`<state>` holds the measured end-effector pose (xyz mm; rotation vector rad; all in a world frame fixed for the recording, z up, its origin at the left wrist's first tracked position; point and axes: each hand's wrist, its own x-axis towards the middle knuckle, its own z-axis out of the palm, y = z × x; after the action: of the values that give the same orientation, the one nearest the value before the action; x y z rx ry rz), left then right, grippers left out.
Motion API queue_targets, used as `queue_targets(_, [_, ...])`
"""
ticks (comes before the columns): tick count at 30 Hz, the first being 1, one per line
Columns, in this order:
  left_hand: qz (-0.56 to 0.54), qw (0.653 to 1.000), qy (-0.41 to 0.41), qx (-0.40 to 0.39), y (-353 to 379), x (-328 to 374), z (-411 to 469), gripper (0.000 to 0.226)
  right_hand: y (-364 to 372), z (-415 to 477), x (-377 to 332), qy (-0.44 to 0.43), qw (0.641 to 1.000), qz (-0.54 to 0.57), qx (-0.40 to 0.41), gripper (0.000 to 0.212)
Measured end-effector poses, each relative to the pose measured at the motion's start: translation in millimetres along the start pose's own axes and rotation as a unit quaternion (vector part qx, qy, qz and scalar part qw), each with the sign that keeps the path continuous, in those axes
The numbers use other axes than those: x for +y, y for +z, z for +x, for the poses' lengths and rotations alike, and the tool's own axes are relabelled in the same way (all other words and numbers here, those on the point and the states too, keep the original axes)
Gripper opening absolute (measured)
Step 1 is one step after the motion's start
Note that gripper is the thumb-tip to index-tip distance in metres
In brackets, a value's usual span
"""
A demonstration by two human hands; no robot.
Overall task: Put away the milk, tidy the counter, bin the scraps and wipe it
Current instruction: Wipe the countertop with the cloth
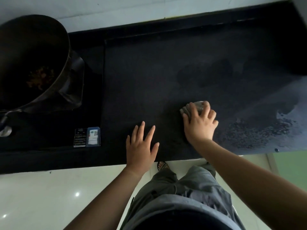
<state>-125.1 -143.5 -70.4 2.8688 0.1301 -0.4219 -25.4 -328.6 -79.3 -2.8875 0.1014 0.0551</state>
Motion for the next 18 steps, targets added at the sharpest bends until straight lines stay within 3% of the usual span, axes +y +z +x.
queue_targets(5, [0.006, 1.000, 0.003, 0.010, -0.3, -1.1, 0.1, 0.058, -5.2, -38.8, 6.1, -0.161, 0.987, -0.016, -0.025, 0.044])
queue_targets(8, [0.007, 1.000, -0.006, 0.010, 1.3, 2.9, 0.5, 0.058, -14.9, -51.8, 36.9, -0.201, 0.979, -0.026, -0.029, 0.045])
queue_targets(10, [0.010, 1.000, -0.006, 0.013, -0.1, 8.8, 2.8, 0.056, -20.5, -46.8, 62.2, -0.158, 0.987, -0.026, -0.026, 0.045])
queue_targets(14, [0.017, 0.999, 0.047, 0.010, -3.1, 28.5, 9.7, 0.054, -25.0, -24.4, 82.9, 0.040, 0.999, 0.004, -0.001, 0.046])
queue_targets(16, [0.017, 0.997, 0.069, 0.009, -1.9, 44.2, 13.4, 0.054, -25.1, -31.3, 78.6, 0.034, 0.999, -0.007, -0.007, 0.046])
queue_targets(18, [0.011, 0.996, 0.086, 0.008, 0.0, 62.9, 17.6, 0.054, -25.1, -47.0, 80.8, -0.028, 1.000, -0.009, -0.008, 0.045])
